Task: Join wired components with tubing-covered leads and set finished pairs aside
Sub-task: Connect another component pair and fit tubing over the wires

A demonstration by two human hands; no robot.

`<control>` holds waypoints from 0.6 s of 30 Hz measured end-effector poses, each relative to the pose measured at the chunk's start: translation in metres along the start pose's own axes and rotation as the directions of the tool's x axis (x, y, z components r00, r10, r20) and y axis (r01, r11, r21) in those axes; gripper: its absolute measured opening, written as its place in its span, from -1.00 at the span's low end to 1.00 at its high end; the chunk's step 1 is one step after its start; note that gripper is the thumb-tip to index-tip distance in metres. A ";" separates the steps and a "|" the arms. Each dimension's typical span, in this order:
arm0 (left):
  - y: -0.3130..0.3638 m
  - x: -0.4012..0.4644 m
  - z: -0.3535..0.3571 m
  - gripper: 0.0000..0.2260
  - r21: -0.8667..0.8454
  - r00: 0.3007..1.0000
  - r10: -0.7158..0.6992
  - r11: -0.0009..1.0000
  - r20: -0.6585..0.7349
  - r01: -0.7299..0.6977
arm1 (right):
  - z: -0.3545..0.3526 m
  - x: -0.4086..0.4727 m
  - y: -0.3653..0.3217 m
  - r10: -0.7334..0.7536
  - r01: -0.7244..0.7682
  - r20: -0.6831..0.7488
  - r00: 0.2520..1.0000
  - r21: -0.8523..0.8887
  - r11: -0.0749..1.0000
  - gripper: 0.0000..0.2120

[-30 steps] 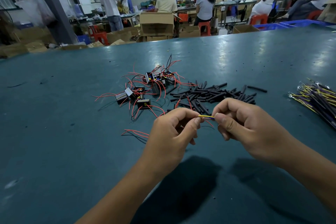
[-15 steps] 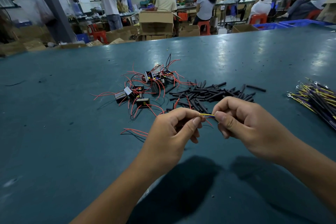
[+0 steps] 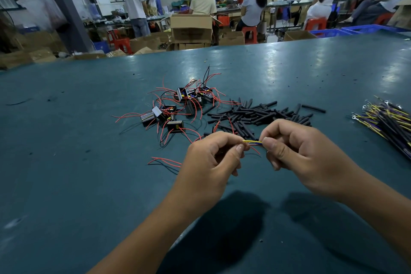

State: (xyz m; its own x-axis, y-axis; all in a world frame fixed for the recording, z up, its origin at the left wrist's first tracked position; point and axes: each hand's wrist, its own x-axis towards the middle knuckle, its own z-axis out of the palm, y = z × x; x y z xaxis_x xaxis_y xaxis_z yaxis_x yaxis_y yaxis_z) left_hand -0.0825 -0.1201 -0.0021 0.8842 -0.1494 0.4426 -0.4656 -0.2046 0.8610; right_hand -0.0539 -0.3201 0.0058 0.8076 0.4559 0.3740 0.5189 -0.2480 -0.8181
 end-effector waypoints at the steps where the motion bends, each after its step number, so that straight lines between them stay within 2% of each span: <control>1: 0.001 0.000 0.000 -0.89 0.028 1.000 0.010 1.000 -0.016 -0.009 | 0.000 0.000 0.000 -0.004 0.004 -0.001 1.000 -0.006 1.000 -0.86; 6: 0.002 0.000 0.001 -0.91 0.191 0.992 0.085 0.979 -0.088 -0.067 | 0.002 -0.001 0.000 -0.015 0.015 -0.003 1.000 -0.017 1.000 -0.81; 9: 0.004 0.000 0.001 -0.91 0.196 0.991 0.078 0.979 -0.106 -0.056 | 0.002 -0.001 0.000 -0.022 0.021 -0.004 1.000 -0.018 1.000 -0.82; 14: 0.005 0.001 -0.006 -0.89 0.041 0.993 -0.035 0.998 -0.112 0.039 | -0.003 -0.002 -0.001 -0.023 0.022 -0.033 0.999 -0.035 0.999 -0.87; 18: 0.006 0.002 -0.008 -0.88 -0.183 0.984 -0.159 0.973 -0.083 0.142 | -0.006 -0.001 -0.001 -0.025 0.024 -0.035 0.999 -0.021 0.999 -0.83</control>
State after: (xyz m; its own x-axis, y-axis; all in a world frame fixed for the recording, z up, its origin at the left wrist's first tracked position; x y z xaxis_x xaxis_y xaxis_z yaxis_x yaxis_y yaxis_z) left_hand -0.0831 -0.1145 0.0062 0.9472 -0.0342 0.3188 -0.3201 -0.0432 0.9464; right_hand -0.0541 -0.3257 0.0091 0.8039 0.4318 0.4090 0.5438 -0.2551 -0.7995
